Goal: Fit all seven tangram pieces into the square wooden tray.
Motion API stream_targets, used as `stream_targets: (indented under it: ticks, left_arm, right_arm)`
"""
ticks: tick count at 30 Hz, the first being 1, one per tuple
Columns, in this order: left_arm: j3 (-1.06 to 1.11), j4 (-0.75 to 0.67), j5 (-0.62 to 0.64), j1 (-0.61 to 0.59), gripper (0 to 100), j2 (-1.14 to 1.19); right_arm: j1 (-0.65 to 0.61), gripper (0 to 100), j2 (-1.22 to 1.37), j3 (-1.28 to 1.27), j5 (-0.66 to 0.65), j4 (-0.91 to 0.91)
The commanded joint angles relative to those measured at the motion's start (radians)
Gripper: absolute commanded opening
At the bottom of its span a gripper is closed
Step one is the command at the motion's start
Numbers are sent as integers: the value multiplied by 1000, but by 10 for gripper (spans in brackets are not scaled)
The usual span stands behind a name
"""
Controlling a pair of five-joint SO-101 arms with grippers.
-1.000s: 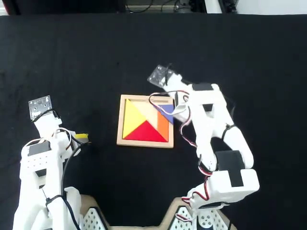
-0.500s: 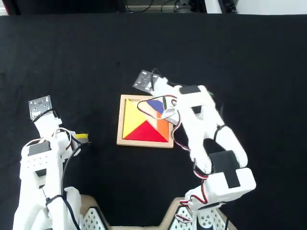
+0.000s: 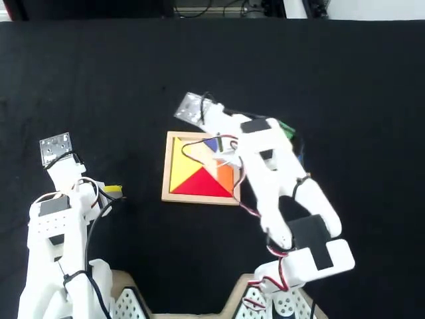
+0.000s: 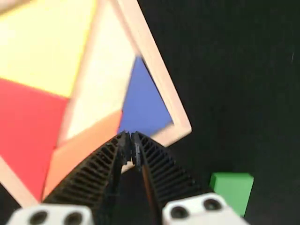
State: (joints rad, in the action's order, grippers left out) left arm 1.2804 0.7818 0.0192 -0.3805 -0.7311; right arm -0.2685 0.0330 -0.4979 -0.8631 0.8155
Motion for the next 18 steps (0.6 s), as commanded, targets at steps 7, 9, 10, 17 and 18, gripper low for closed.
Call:
stream_targets:
  ticks: [7,9,10,17,18]
  left_arm:
    - [-7,-5,-14,12,332,-8]
    - [-7,-5,-14,12,332,-8]
    - [-7,-5,-14,12,332,-8]
    - [-7,-5,-14,12,332,-8]
    - [-7,-5,-14,12,332,-8]
  right_arm:
    - [-83,11,166,237,34,26]
    - [-80,11,214,295,51,49]
    - [-81,11,236,318,51,58]
    - [-97,11,288,367,49,69]
    - [-97,11,289,367,46,69]
